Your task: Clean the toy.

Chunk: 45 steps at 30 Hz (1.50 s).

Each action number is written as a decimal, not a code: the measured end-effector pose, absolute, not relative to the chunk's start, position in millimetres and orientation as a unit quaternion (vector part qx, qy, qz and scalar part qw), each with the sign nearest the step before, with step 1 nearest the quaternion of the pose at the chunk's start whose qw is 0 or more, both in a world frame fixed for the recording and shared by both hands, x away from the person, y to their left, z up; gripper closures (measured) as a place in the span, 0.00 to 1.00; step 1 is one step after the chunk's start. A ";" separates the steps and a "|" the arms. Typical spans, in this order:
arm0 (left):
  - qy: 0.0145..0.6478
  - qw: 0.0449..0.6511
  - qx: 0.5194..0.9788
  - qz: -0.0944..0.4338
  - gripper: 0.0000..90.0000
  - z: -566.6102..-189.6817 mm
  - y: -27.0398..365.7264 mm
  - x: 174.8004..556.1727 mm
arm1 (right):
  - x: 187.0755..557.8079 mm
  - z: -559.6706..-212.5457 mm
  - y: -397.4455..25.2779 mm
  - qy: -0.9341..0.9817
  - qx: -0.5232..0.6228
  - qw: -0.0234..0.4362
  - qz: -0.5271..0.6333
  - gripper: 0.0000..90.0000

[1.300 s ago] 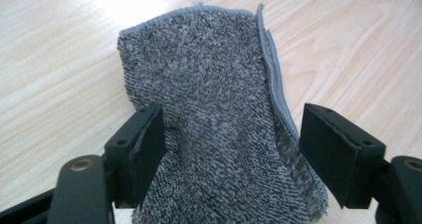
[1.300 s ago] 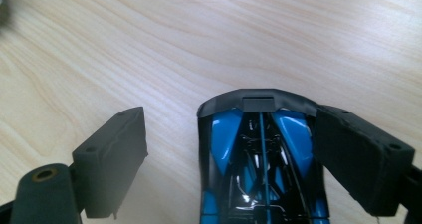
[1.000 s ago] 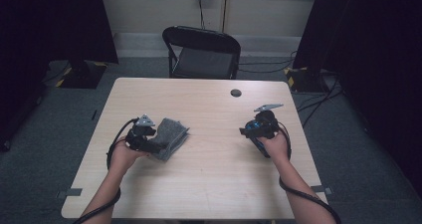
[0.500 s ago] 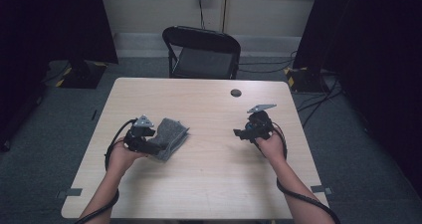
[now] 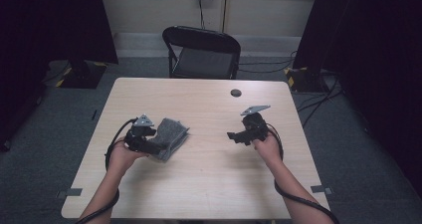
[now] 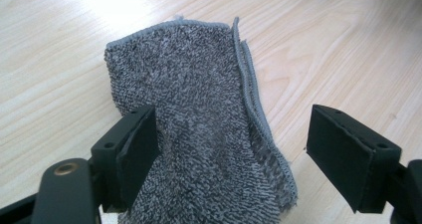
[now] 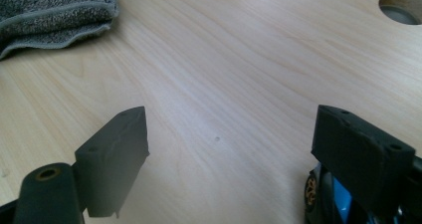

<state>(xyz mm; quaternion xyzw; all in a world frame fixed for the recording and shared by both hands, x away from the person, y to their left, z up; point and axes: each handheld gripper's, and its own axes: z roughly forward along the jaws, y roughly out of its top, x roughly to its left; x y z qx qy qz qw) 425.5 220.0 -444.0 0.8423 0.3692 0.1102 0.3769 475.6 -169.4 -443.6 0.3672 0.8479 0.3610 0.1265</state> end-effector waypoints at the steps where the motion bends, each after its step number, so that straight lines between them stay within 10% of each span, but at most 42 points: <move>1: 0.368 0.377 0.842 0.113 0.22 -443.3 219.9 425.3 | 475.0 -444.3 -168.4 0.848 0.366 0.124 0.362 0.15; 45: 0.306 0.403 0.859 0.076 0.17 -433.7 169.0 407.7 | 443.0 -450.7 -148.2 0.862 0.326 0.100 0.374 0.16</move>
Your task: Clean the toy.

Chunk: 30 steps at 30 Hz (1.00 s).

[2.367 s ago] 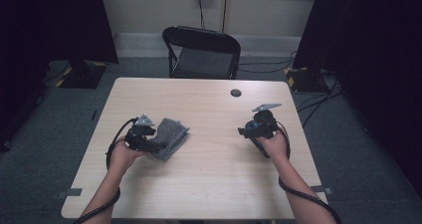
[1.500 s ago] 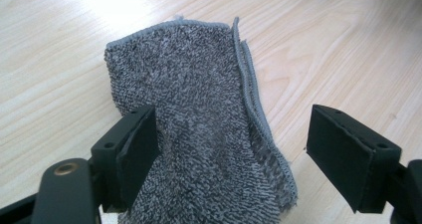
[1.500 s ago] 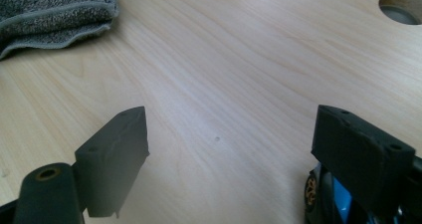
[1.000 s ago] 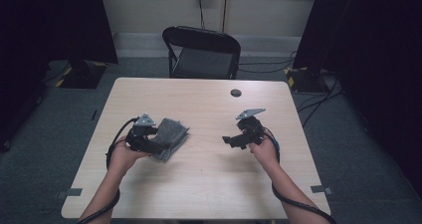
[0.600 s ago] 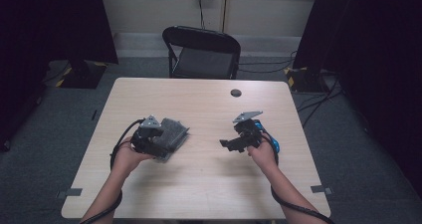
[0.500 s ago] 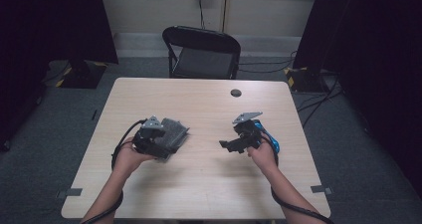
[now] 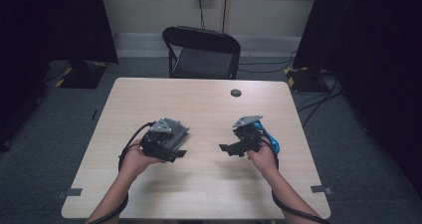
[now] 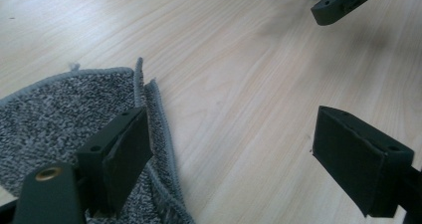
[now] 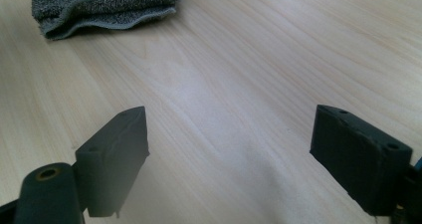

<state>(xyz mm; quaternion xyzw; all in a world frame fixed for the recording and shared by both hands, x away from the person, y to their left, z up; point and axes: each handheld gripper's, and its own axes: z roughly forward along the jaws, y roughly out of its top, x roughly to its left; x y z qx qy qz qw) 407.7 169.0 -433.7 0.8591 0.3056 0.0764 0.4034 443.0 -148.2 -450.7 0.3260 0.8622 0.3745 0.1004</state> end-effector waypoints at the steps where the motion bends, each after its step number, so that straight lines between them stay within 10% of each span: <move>1: 0.304 0.403 0.860 0.074 0.17 -433.9 168.0 407.3 | 442.6 -451.0 -148.2 0.863 0.325 0.100 0.375 0.16; 30: 0.255 0.394 0.881 0.058 0.17 -448.3 124.5 390.5 | 422.2 -459.4 -151.2 0.871 0.308 0.089 0.371 0.16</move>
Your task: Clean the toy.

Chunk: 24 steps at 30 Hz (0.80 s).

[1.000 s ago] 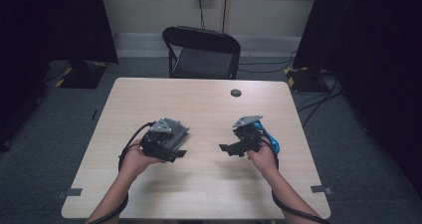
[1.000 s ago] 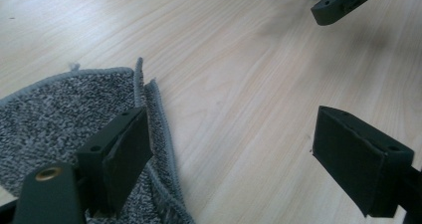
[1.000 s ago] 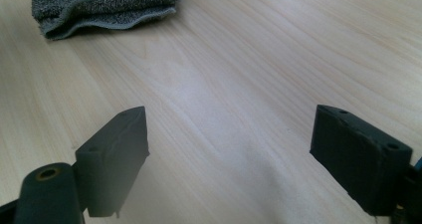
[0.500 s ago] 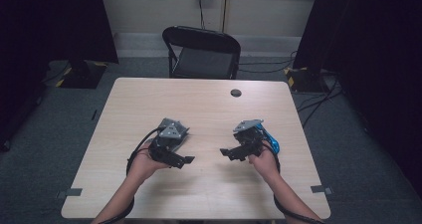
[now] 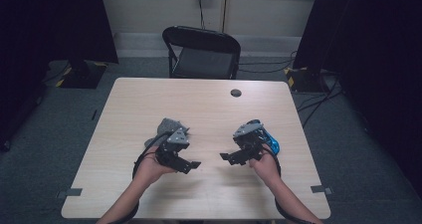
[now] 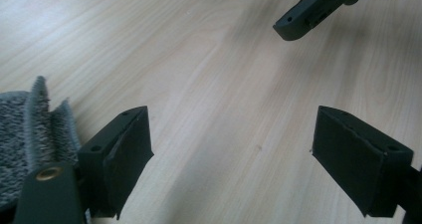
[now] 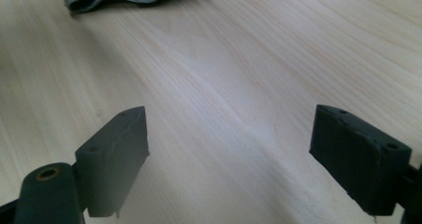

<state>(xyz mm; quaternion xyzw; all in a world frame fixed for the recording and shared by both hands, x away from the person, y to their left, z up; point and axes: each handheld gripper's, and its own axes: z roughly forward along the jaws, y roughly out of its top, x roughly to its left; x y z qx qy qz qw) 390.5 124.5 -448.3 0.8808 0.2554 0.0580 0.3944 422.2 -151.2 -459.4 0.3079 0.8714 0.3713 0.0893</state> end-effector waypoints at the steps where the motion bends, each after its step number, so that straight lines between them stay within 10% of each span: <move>1: 0.254 0.392 0.882 0.058 0.17 -449.9 123.0 389.9 | 421.6 -458.7 -151.6 0.871 0.309 0.086 0.373 0.16; 24: 0.211 0.391 0.895 0.037 0.17 -464.8 101.7 360.6 | 399.6 -462.6 -157.7 0.875 0.295 0.082 0.376 0.16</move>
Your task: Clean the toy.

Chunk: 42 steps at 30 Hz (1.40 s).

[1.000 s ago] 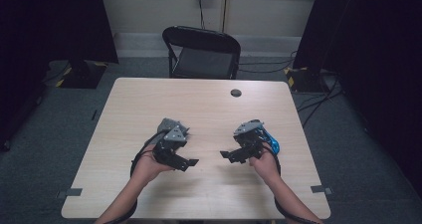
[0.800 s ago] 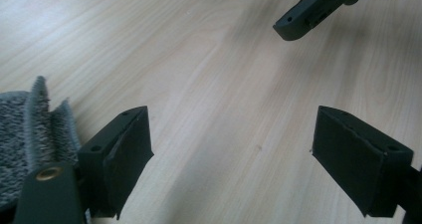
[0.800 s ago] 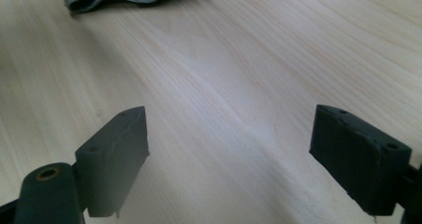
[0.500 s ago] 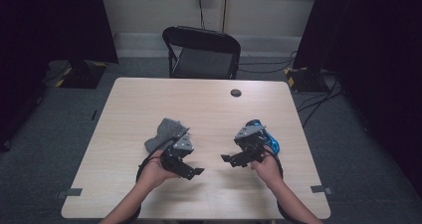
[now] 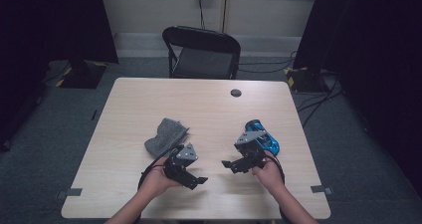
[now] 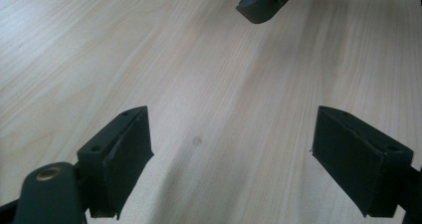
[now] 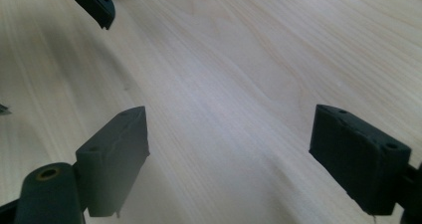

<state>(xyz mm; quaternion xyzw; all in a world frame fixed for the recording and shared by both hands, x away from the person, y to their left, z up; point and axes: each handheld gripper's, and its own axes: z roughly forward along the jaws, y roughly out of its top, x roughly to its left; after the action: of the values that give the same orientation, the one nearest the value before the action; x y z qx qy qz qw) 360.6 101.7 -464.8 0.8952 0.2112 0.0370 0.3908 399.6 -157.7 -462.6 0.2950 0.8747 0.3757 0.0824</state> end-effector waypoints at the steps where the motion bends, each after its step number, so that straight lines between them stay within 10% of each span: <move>1: 0.210 0.389 0.896 0.038 0.17 -465.5 101.3 359.5 | 398.3 -462.5 -157.8 0.874 0.294 0.082 0.377 0.16; 42: 0.178 0.382 0.907 0.029 0.16 -488.0 97.5 333.7 | 364.0 -490.2 -141.2 0.900 0.238 0.088 0.355 0.16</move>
<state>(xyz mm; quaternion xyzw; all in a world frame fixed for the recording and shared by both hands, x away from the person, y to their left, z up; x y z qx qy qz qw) 333.7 97.5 -488.0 0.9065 0.1780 0.0293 0.3816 364.0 -141.2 -490.2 0.2376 0.8998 0.3553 0.0877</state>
